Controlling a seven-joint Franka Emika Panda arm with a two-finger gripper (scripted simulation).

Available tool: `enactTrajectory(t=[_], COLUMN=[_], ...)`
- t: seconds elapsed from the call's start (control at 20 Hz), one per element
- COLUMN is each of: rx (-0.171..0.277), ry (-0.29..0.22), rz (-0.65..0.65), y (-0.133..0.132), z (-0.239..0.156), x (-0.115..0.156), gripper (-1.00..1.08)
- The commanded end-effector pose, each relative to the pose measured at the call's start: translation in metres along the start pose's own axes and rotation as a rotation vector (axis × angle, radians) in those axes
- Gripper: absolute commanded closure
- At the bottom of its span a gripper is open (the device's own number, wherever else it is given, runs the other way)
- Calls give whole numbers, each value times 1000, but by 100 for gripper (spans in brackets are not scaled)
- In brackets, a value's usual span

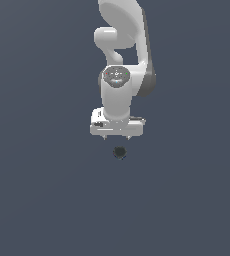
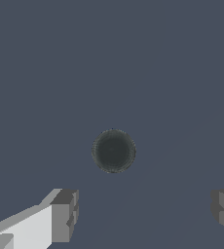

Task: Pick up the object and move it to a goal position.

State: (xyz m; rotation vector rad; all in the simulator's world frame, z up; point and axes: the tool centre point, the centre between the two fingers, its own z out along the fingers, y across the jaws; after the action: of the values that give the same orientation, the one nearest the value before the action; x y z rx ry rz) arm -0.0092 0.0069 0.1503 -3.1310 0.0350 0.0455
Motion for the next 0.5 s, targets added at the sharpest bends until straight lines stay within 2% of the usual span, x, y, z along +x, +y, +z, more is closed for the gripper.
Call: enactTrajectory(t=[0.0,0.45], rx=[0,33], ry=[0,31], rz=[0,3], y=[0,-10], z=[0,-9], x=[0,10], gripper=[-92,-92])
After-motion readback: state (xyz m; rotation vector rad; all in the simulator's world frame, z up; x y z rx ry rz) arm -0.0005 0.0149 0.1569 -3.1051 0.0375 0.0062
